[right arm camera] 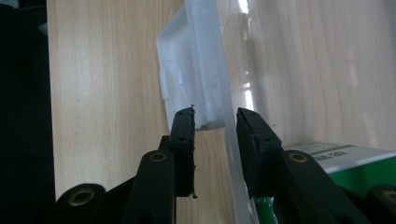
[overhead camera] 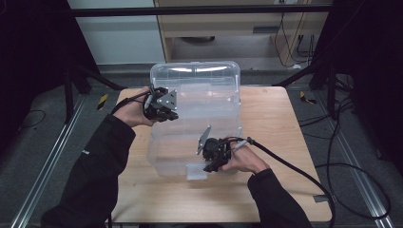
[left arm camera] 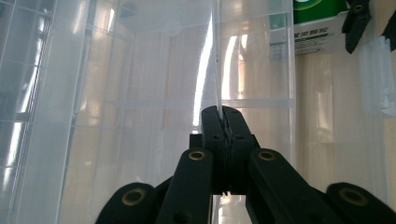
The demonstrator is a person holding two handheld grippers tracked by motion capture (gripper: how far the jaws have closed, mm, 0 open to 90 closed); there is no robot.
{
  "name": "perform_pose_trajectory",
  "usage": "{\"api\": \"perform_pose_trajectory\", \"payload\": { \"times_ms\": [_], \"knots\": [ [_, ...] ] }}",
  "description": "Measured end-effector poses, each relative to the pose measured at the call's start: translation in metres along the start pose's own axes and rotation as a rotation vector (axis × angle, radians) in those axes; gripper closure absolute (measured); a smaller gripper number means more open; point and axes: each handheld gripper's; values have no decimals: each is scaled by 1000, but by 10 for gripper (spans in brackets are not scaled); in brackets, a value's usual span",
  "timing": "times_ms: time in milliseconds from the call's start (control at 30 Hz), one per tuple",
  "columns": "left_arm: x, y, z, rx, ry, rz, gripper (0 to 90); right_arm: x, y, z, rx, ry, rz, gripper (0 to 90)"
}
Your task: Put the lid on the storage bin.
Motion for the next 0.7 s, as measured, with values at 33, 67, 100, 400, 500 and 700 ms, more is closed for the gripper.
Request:
{"api": "perform_pose_trajectory", "payload": {
  "times_ms": [33,67,100,400,500,700],
  "knots": [
    [0,2,-1,-2,-2,3,891,0,0,0,-1,-3,-1,686],
    [0,4,-1,-4,0,-3,891,0,0,0,-1,-2,-1,686],
    [0,5,-1,-4,1,5,891,0,0,0,0,-2,-3,686],
    [-2,21,-5,-19,-6,-11,890,-1,-1,0,-3,4,-14,685],
    [-3,27,-5,-17,-2,-16,889,-1,-2,-1,-4,5,-17,684],
    [-6,36,-6,-22,0,-13,887,-2,-3,-1,-7,8,-21,683]
  ]
}}
Point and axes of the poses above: each handheld gripper's, and its own axes: z roughly forward along the jaws, x roughly out of its top, y roughly to its right, and after that the axes turned 6 degrees about y, right-handed
